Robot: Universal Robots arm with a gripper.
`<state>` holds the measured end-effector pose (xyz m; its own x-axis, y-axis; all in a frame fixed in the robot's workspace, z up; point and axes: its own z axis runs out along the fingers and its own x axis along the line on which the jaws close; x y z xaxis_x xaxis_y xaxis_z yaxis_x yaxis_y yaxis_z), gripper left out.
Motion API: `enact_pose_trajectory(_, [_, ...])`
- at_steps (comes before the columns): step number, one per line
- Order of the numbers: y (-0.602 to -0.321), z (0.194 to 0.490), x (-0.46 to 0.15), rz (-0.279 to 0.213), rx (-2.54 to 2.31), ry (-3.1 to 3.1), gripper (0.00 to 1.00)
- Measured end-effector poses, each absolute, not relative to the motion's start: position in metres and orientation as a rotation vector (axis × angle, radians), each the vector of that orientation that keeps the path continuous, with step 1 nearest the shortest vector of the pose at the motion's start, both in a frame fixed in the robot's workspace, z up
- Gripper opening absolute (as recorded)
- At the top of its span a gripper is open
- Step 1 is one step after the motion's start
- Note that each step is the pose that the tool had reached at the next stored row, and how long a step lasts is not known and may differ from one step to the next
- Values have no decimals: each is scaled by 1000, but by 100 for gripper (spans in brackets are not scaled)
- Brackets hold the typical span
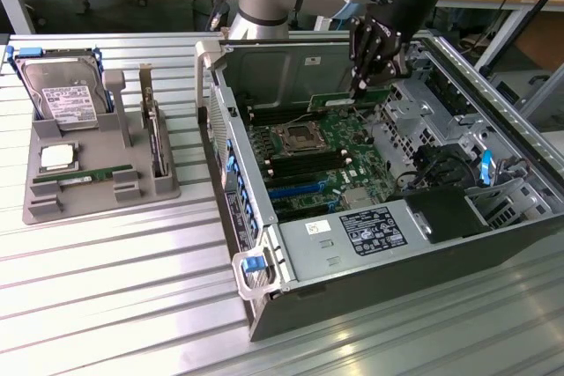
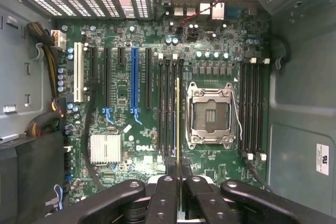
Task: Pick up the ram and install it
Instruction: 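Insert the ram into the slot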
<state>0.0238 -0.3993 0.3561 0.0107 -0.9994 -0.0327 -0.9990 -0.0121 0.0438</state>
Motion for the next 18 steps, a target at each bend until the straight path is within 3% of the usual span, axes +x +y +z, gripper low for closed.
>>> enact_pose_trajectory(18, [-399,344,24,-85,2227,-2202,13])
